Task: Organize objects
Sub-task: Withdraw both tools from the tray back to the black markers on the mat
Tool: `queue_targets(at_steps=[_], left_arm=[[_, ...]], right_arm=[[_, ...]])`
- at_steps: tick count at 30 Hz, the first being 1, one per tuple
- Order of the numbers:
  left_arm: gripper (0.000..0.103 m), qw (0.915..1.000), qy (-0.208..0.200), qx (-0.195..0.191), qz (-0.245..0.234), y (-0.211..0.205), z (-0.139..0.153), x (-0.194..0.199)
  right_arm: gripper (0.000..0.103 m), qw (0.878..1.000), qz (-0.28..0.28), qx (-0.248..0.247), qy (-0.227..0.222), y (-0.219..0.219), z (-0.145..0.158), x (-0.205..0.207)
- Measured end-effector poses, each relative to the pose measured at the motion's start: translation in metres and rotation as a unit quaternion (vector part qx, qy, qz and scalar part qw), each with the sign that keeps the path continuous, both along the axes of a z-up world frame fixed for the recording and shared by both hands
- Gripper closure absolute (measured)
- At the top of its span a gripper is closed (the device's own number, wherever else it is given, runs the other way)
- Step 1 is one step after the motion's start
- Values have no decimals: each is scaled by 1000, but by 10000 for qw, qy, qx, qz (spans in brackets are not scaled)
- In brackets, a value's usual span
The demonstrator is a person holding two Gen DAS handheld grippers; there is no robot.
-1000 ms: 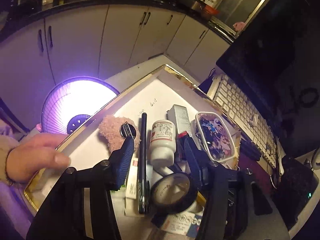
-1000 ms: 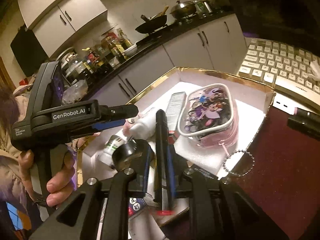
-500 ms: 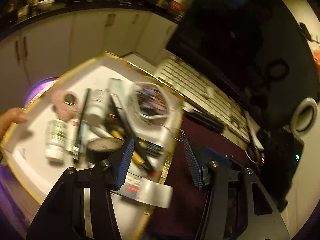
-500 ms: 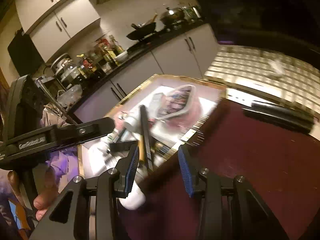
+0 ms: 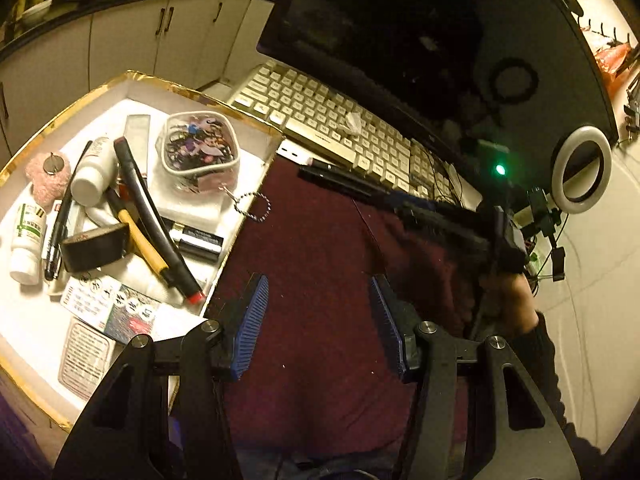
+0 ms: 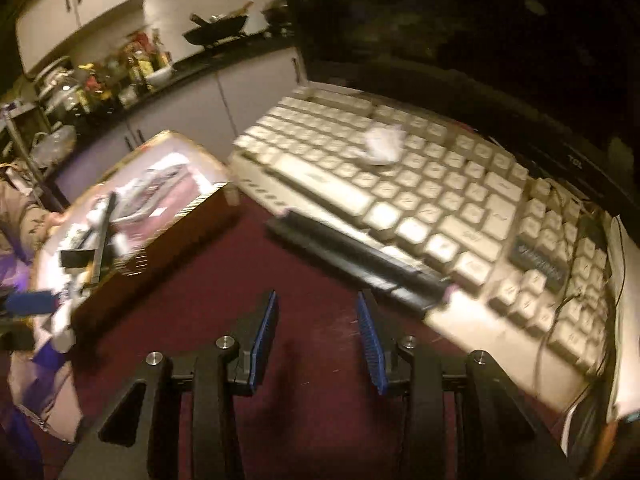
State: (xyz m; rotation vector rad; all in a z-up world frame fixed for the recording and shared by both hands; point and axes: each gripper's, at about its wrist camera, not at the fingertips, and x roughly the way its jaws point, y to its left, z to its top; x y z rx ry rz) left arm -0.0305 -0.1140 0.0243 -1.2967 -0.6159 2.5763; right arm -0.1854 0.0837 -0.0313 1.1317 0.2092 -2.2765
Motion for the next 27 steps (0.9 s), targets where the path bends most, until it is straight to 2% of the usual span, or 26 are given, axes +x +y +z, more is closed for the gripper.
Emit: queue_targets(at_steps=[12,20,25,27], left_arm=[[50,9998,-129,43,-139,4,-6,1],[50,9996,-148,15,-232,7,-7,2],[50,9996,-152,-11,-238,9,-7,1],[50,9996,-143,-26,-255,11,-8,1]], right_arm=[[63,9991,378,48,185,-11,8,-29],[63,9977,642,87,-202,-16,-1,-47],[61,9931,914,-2,-733,-15,-16,-49],[61,9922,950,-69,-808,-13,-18,-44]])
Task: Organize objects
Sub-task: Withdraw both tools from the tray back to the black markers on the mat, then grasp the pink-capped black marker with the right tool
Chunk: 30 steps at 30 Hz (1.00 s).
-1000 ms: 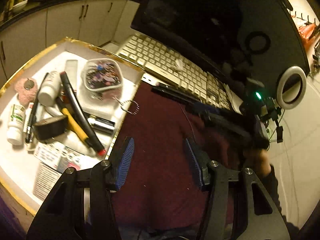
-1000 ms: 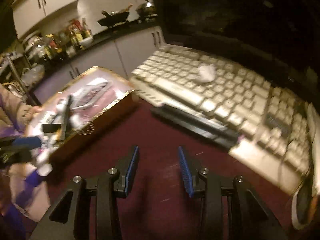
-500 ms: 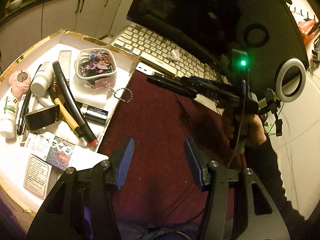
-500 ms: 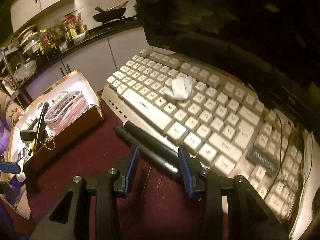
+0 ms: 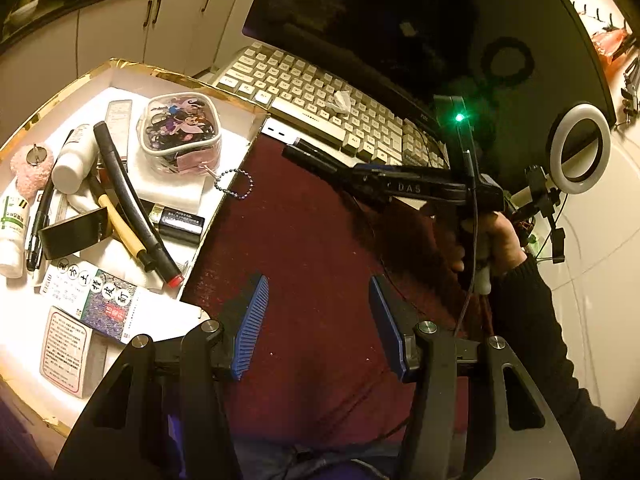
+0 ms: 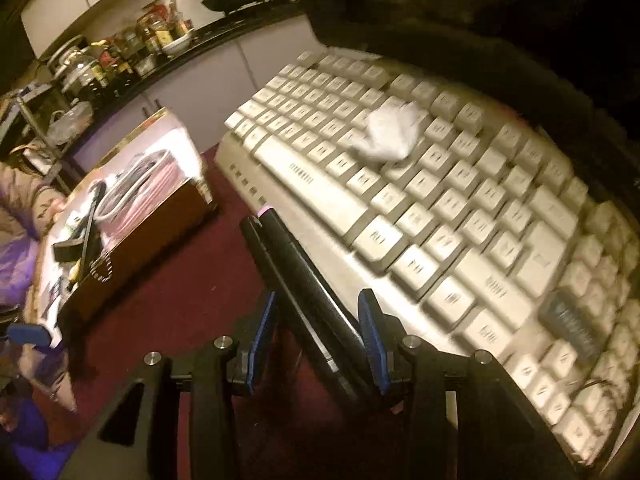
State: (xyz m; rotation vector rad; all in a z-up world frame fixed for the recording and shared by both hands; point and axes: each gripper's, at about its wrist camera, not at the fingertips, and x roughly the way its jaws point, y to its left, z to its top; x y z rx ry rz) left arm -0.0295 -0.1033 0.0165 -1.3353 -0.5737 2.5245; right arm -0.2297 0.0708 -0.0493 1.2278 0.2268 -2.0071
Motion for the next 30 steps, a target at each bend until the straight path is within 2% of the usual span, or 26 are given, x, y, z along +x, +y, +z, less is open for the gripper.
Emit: queue_targets(at_steps=[6,8,16,17,19,24,27,30], left_arm=[[50,10000,-45,-26,-56,5,-4,-4],[50,9999,-62,-37,-92,7,-5,-3],[50,9997,-159,-75,-183,19,-12,-3],[50,9996,-195,-79,-181,20,-14,-4],[50,9994,-283,-72,-194,22,-19,-6],[50,9989,-442,-70,-168,28,-27,-18],[50,9985,-523,-96,-107,32,-27,-28],[50,9978,-641,-158,17,36,-27,-40]], right_arm=[[62,9999,-120,90,38,-7,-1,22],[70,9999,-124,97,-14,-10,-3,31],[77,9976,-570,-152,-355,0,-1,73],[88,9969,-592,-273,-449,2,-1,80],[89,9954,-637,-454,-561,5,-1,89],[88,9942,-776,-613,-424,11,-3,97],[89,9954,-887,-358,-80,14,1,103],[89,9935,-1132,-130,40,23,0,108]])
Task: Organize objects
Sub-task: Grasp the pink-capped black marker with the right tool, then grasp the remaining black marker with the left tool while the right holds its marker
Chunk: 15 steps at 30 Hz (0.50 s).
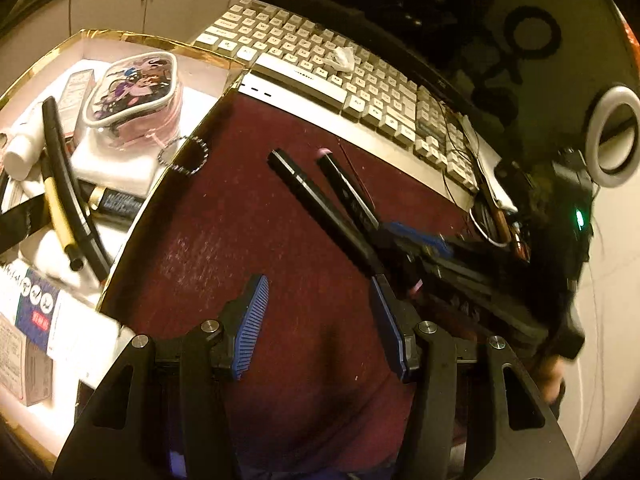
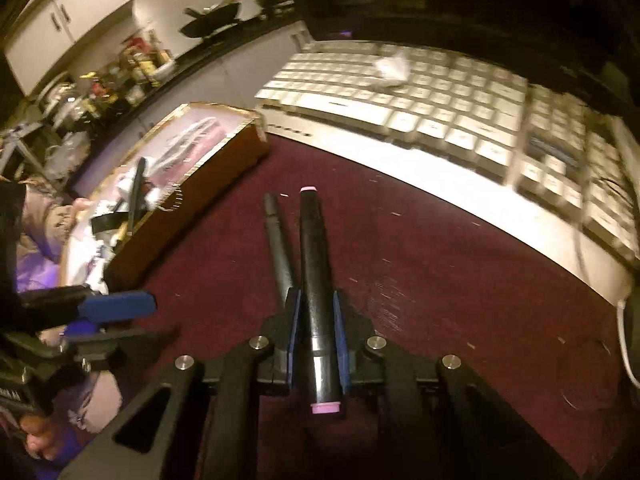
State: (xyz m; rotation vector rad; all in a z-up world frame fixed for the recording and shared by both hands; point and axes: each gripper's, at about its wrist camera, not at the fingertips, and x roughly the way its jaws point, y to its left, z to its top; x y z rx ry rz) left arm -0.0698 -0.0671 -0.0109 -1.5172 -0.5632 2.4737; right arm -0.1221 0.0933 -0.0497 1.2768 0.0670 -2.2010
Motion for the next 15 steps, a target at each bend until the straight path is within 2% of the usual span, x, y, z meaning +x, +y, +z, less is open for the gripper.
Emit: queue_targets(at_steps=[5,8,11,15], left_arm=[[50,9995,-212,-101,216,11,-7,-26],[50,9985,-396,-197,323,21,-17,-48],[50,9974,-458,-360,425,30,-23,-63],[51,9935,-431,-935,485,44,-25,-73]], right_arm=[[89,9989,-446,-141,33,21,-4,15],[89,9987,-451,-106,198,23,-4,22],[89,9989,-436,-93,177,26,-10,23],[89,9978,-624,-112,189,33,-10,21]])
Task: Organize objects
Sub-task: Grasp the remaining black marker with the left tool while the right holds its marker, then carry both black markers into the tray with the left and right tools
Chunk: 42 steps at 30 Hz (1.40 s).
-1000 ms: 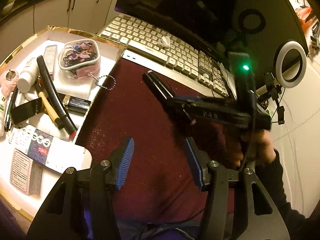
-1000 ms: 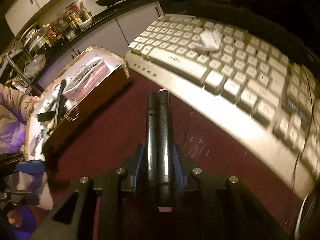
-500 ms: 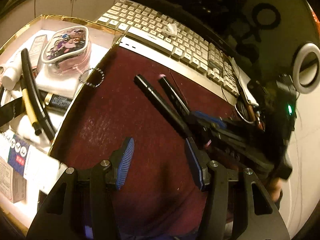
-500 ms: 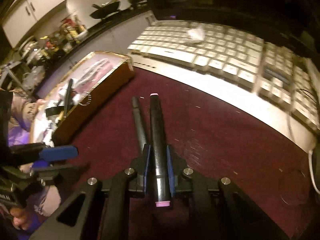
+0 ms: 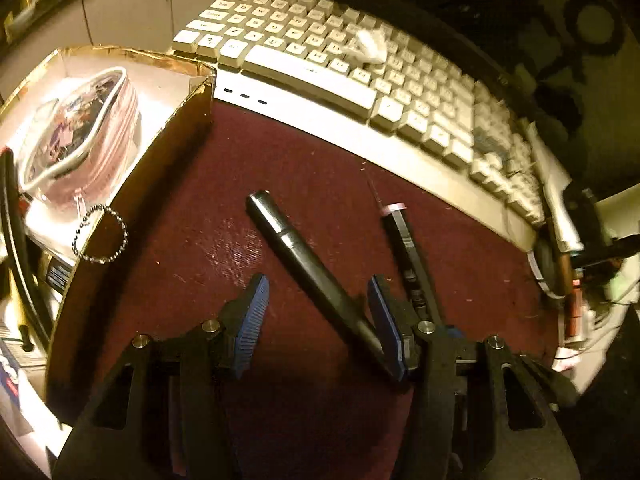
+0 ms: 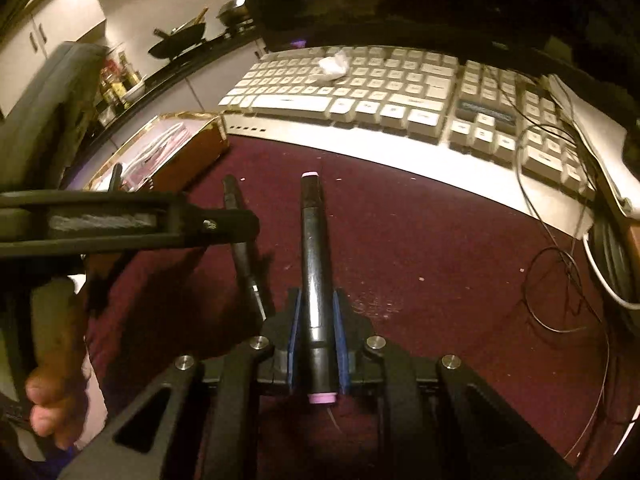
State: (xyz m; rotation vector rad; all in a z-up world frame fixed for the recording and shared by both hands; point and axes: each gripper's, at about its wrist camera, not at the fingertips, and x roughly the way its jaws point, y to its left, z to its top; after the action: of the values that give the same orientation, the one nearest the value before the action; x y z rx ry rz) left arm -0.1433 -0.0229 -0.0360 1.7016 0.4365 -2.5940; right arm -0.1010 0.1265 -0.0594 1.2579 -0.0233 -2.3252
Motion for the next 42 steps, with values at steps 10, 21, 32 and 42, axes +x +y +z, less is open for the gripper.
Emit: queue_targets(at_steps=[10,21,32,42], left_arm=[[87,9946,214,-797,-633,4,-1,9],[87,9919,248,-878,-884,-17,0,59],[87,9888,602,-1104,-800,-9,-3,65],[87,9948,827,-116,-584,-28,8,84]], right_arm=[[89,10000,-21,22,76,1,-1,4],[88,9996,97,-18,271,-3,-1,4],[90,9996,-132,-61,241,-1,-1,1],[90,9932,-522,-918,485,25,22,10]])
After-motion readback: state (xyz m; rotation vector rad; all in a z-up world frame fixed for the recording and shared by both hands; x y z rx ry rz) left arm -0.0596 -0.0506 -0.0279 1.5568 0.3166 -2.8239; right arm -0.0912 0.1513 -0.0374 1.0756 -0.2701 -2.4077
